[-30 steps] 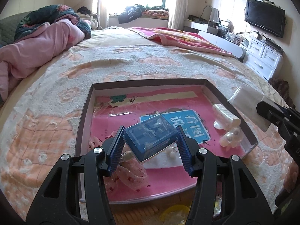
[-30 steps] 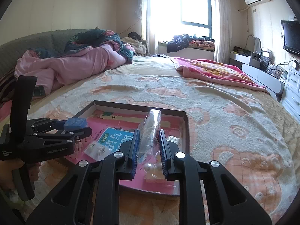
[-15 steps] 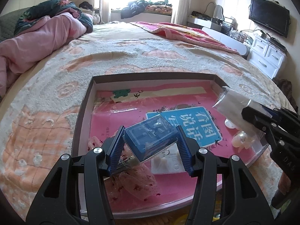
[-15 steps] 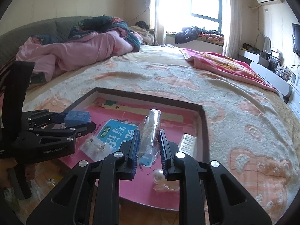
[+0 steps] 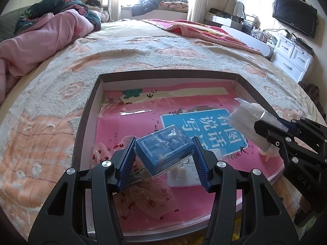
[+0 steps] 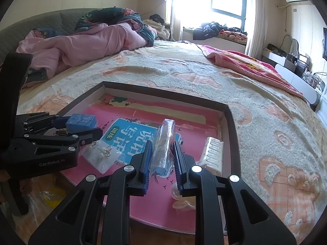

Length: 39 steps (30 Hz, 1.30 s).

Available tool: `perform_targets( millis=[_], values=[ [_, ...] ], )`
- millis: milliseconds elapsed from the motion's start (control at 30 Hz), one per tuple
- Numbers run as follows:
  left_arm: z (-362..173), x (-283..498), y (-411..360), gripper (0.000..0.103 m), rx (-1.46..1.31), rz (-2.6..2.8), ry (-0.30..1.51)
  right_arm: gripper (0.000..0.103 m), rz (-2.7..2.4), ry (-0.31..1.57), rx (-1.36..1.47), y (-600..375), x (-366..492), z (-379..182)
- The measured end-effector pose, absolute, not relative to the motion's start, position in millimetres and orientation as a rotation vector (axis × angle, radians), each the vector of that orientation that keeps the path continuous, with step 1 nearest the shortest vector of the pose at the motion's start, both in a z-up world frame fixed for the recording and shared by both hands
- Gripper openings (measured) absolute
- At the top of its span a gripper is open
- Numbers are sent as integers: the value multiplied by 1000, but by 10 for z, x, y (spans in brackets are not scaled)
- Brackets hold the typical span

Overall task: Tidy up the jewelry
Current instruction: 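Lower the blue box into the tray with the left gripper while the right gripper releases the clear bag there, then withdraw both open grippers from the tray toward the remaining items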

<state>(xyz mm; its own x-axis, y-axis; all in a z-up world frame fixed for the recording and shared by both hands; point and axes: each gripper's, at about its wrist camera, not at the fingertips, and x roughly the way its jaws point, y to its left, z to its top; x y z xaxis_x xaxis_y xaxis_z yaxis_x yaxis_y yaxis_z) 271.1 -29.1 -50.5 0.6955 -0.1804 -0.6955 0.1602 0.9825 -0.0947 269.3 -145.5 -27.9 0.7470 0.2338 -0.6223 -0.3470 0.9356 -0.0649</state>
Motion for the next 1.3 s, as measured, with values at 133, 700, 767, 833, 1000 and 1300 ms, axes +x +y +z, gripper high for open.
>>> perform_targets(
  millis=[133, 700, 767, 833, 1000, 1300],
  values=[
    [-505, 2681, -277, 45, -35, -183, 780, 20, 313, 674, -177, -1468, 2697, -312],
    [-465, 2586, -226, 52, -66, -174, 774, 33, 282, 692, -124, -1584, 2624, -328],
    [-443, 2569, -219, 57, -71, -173, 770, 38, 284, 686, -120, -1594, 2588, -311],
    [-426, 2550, -212, 59, -68, -168, 765, 41, 287, 681, -112, -1603, 2552, -298],
    [-373, 2460, -175, 67, -77, -155, 750, 56, 279, 656, -103, -1630, 2448, -243],
    [-213, 2252, -74, 90, -111, -125, 704, 78, 256, 616, -72, -1731, 2268, -136]
  ],
)
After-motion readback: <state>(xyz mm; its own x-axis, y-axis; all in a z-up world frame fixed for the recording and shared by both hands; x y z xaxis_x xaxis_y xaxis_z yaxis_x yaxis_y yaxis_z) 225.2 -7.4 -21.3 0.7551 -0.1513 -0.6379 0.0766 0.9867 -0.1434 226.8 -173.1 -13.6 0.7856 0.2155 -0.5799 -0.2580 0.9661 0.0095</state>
